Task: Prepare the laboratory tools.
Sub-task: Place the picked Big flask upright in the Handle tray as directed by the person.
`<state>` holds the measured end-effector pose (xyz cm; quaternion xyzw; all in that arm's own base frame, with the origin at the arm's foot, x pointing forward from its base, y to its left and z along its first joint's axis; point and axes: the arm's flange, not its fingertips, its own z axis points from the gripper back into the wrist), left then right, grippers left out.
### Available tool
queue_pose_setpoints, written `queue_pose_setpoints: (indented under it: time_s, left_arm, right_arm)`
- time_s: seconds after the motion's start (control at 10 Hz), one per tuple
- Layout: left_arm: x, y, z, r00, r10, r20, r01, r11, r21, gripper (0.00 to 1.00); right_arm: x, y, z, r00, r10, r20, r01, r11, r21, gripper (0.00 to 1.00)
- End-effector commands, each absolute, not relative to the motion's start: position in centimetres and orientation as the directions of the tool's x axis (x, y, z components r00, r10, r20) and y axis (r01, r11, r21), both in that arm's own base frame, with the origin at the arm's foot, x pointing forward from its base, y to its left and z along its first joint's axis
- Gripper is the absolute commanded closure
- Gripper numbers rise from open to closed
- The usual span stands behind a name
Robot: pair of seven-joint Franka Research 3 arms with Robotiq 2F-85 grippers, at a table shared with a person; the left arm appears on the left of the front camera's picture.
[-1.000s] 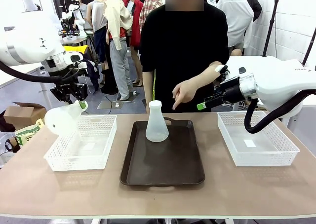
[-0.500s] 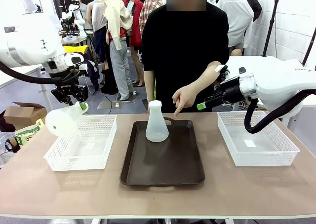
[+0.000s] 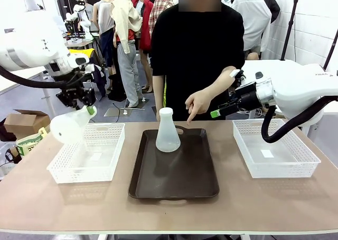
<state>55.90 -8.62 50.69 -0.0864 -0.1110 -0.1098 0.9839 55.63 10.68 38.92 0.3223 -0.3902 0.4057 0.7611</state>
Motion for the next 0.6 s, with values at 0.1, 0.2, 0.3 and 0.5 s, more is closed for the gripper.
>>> queue_pose_setpoints:
  time_s: [0.1, 0.2, 0.3, 0.5]
  left_arm:
    - [51.8, -9.0, 55.2, 0.810, -0.306, 0.501, 0.485, 0.829, -0.278, 1.00]
    - [50.8, -9.3, 56.8, 0.742, -0.358, 0.566, 0.611, 0.709, -0.352, 1.00]
    - [49.9, -9.2, 57.6, 0.682, -0.378, 0.626, 0.695, 0.602, -0.394, 1.00]
    - [48.5, -9.6, 57.4, 0.581, -0.358, 0.731, 0.803, 0.402, -0.441, 1.00]
  right_arm:
    - [55.7, 10.7, 39.2, 0.377, 0.379, 0.845, -0.866, 0.468, 0.176, 0.00]
    - [55.7, 10.7, 39.2, 0.377, 0.379, 0.845, -0.866, 0.468, 0.176, 0.00]
    - [55.7, 10.7, 39.2, 0.377, 0.379, 0.845, -0.866, 0.468, 0.176, 0.00]
    - [55.7, 10.7, 39.2, 0.377, 0.379, 0.845, -0.866, 0.468, 0.176, 0.00]
